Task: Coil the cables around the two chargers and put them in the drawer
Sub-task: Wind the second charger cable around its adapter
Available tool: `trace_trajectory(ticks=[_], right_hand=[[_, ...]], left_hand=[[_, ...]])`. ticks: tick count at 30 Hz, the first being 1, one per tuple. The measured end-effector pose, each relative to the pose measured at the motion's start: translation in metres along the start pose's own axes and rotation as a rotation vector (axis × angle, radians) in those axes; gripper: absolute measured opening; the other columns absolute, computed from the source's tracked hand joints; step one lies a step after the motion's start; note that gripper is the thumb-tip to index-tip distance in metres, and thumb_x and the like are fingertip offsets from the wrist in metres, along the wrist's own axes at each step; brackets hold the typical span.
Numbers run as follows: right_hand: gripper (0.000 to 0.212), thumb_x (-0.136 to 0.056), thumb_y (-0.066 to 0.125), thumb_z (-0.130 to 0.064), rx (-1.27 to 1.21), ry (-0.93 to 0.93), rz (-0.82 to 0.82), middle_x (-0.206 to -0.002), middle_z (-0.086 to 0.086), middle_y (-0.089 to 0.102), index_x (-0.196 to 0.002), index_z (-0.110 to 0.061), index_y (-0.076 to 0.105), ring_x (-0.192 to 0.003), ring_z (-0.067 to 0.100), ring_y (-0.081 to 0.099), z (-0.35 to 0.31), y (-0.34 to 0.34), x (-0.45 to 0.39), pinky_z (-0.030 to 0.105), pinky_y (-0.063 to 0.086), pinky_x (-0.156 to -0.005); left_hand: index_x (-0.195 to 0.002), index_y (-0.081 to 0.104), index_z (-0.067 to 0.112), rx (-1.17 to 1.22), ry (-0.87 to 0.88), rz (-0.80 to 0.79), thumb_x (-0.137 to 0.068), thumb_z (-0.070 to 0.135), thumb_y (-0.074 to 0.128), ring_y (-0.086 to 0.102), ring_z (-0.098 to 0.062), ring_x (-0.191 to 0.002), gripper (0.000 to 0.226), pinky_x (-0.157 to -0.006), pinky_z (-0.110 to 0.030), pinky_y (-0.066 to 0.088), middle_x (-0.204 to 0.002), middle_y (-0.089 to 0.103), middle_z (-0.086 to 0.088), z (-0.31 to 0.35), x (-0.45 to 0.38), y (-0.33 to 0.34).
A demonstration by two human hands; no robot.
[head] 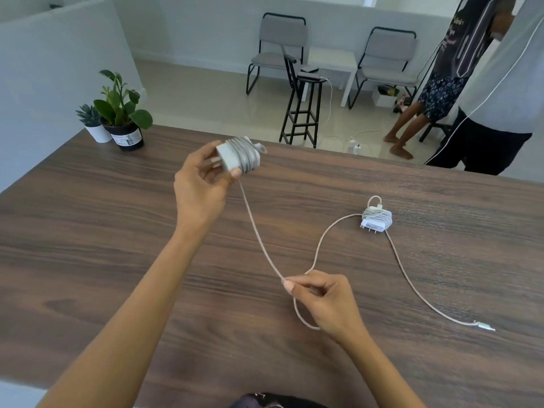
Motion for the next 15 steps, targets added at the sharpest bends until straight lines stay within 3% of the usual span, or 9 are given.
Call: trace_trajectory(ticks=[5, 9, 13, 15], right_hand=[[0.015, -0.074, 0.078, -0.021, 0.19, -0.219, -0.043, -0.061, -0.005, 0.057, -0.077, -0.036, 0.077, -0.053, 0.003, 0.044, -0.044, -0.017, 0.011, 0.018, 0.033, -0.054], [0.009, -0.073, 0.075, -0.03, 0.221, -0.343, -0.019, -0.062, -0.004, 0.056, -0.08, -0.035, 0.076, -0.054, 0.011, 0.048, -0.077, -0.033, 0.012, 0.023, 0.036, -0.051], [0.008, -0.074, 0.078, -0.016, 0.227, -0.424, 0.029, -0.063, 0.004, 0.059, -0.076, -0.024, 0.077, -0.054, 0.002, 0.047, -0.108, -0.047, 0.0, 0.008, 0.031, -0.053], [0.007, -0.076, 0.075, -0.013, 0.262, -0.455, 0.071, -0.065, 0.007, 0.06, -0.078, -0.02, 0.076, -0.054, 0.002, 0.046, -0.124, -0.058, -0.01, 0.009, 0.032, -0.052]], left_hand=[[-0.124, 0.056, 0.01, -0.125, 0.004, -0.09, -0.072, 0.01, 0.079, 0.062, -0.016, -0.108, 0.057, -0.095, -0.033, 0.051, -0.121, 0.061, -0.006, -0.033, 0.006, 0.017], [-0.12, 0.059, 0.016, -0.148, 0.017, -0.161, -0.069, 0.006, 0.08, 0.062, -0.016, -0.104, 0.056, -0.093, -0.026, 0.051, -0.117, 0.06, -0.001, -0.044, 0.015, 0.026], [-0.119, 0.061, 0.015, -0.1, -0.017, -0.241, -0.066, 0.0, 0.081, 0.062, -0.018, -0.105, 0.059, -0.094, -0.029, 0.051, -0.116, 0.059, -0.001, -0.051, 0.03, 0.036], [-0.118, 0.061, 0.013, -0.09, -0.032, -0.275, -0.066, 0.002, 0.081, 0.062, -0.014, -0.104, 0.058, -0.092, -0.022, 0.049, -0.116, 0.06, -0.002, -0.053, 0.04, 0.04]])
Point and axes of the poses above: each hand's wrist, its own x-axis away from the middle knuckle, its own y-axis out of the palm, z = x × y, the point moved 4 cm from there along -x, towards the middle knuckle
